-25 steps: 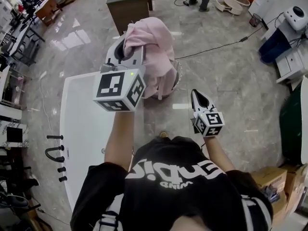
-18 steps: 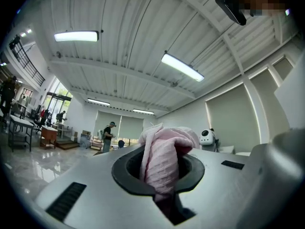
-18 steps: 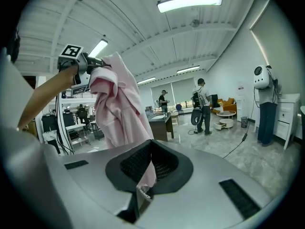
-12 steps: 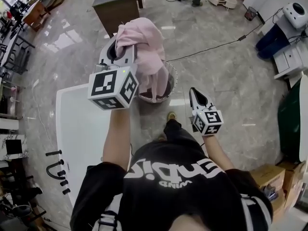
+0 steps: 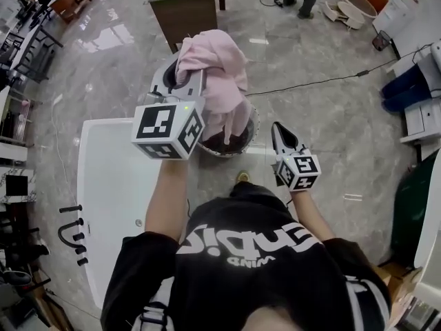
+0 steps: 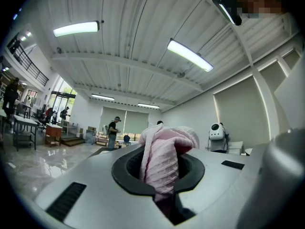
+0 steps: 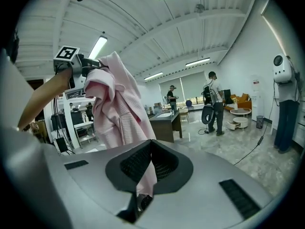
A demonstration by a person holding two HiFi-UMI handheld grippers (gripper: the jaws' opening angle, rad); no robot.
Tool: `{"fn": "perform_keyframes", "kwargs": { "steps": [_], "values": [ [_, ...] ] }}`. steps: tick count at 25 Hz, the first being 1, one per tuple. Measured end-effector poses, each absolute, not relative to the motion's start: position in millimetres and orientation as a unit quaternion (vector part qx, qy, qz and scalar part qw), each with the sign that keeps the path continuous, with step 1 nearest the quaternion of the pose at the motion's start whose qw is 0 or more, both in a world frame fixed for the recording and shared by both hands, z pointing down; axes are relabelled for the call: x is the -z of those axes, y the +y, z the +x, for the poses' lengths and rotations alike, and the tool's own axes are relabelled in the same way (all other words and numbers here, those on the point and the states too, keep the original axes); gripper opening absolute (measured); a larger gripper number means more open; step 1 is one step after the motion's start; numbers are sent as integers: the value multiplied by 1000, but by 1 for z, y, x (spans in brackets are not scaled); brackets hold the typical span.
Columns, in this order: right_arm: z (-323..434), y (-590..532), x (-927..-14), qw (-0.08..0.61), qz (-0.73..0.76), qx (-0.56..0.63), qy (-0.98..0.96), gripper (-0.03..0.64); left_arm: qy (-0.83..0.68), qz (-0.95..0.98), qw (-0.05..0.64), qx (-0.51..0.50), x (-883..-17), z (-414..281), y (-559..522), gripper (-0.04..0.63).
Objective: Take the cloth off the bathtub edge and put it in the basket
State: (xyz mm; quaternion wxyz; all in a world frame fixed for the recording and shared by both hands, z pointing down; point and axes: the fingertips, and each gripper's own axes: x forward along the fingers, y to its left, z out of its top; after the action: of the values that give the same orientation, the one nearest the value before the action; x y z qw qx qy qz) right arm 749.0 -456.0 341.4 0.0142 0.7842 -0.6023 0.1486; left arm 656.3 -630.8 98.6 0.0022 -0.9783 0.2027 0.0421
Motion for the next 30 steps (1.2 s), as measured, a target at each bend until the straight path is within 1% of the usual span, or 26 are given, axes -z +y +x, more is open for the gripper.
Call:
{"fn": "perform_keyframes", "kwargs": {
  "steps": [6,13,20,25,30],
  "values": [
    [774,-495,-337,14,763,-147,-629,14,216,-976,0,-32,-103,673,-651,46],
    [782,-527,-349,9,758,-161,-632,14,215,-977,-8,-13,-114,684,-676,46],
    [798,-542,-360,9,763,-170,-623,14,207,-978,-27,13,-145,695,-693,46],
    [802,-542,-372,13,762,-189,-620,14,201,-977,-50,40,-184,701,-696,46],
    [810,-553,-416,24,758,-211,-617,14,186,-978,-66,65,-257,718,-706,46]
  ]
}}
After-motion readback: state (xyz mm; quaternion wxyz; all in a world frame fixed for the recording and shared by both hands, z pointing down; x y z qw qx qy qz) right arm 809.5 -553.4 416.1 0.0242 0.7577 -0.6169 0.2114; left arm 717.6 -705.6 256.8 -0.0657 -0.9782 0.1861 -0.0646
